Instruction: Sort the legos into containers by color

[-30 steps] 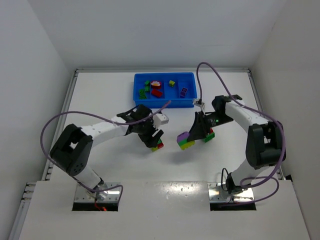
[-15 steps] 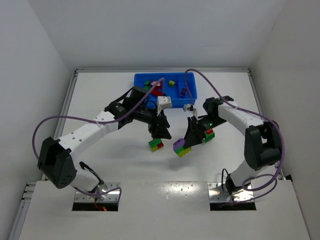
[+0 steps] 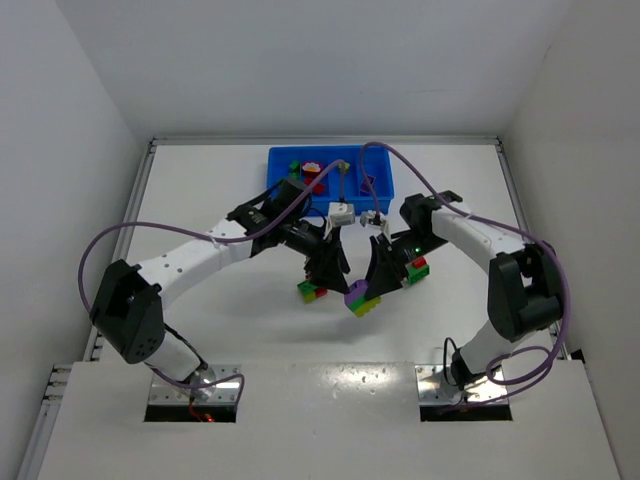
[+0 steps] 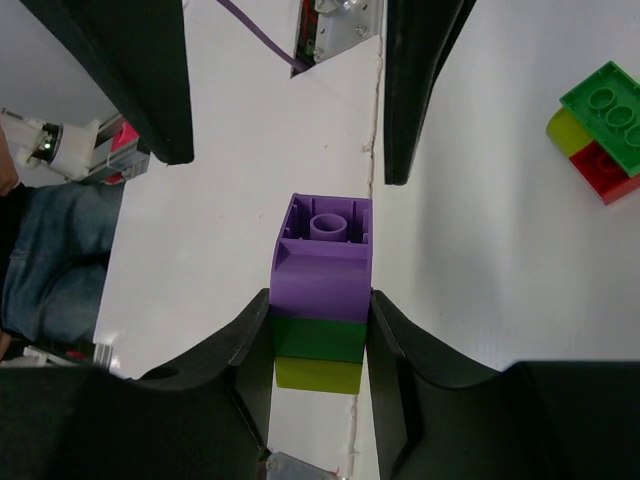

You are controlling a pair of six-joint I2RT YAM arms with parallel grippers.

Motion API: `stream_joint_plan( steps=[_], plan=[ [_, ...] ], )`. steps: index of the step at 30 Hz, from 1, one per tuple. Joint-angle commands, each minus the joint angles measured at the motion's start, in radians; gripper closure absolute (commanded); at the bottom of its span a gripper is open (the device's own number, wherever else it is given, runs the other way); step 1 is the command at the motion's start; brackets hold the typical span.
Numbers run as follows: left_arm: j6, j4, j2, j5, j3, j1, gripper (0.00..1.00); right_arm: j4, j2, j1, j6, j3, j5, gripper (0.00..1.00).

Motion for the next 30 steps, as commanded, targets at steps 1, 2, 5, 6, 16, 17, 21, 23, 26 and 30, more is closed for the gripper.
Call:
stream_joint_plan(
  steps=[1,2,5,6,16,17,21,23,26,30],
  plan=[
    [-0.002,0.009,0.011,0.082,0.029,-0.020,0.24,0.015,-0.023,0.005,-0.045,0.052,-0.027,0.99],
    [-0.011,0.009,0.020,0.094,0.029,-0.020,0.24,0.015,-0.023,0.005,-0.045,0.052,-0.027,0.99],
    [-0.011,0.009,0.030,0.094,0.029,-0.029,0.23,0.015,-0.023,0.005,-0.045,0.062,-0.027,0.99],
    [-0.011,0.009,0.030,0.094,0.029,-0.040,0.23,0.015,-0.023,0.005,-0.045,0.062,-0.027,0.99],
    [-0.002,0.009,0.048,0.043,0.029,-0.049,0.34,0.015,-0.033,0.005,-0.045,0.072,-0.037,0.99],
    [-0.002,0.009,0.059,0.034,0.029,-0.049,0.34,0.015,-0.033,0.005,-0.045,0.072,-0.037,0.99],
    [-0.002,0.009,0.059,0.002,0.029,-0.049,0.36,0.006,-0.042,0.005,-0.045,0.081,-0.046,0.99],
    [-0.002,0.009,0.059,0.002,0.029,-0.049,0.41,0.006,-0.053,0.005,-0.045,0.081,-0.046,0.99],
    [-0.002,0.009,0.059,0.002,0.029,-0.049,0.52,0.006,-0.053,0.005,-0.045,0.081,-0.046,0.99],
    [-0.002,0.009,0.071,0.011,0.029,-0.049,0.59,0.006,-0.053,0.005,-0.045,0.081,-0.055,0.99]
  ],
)
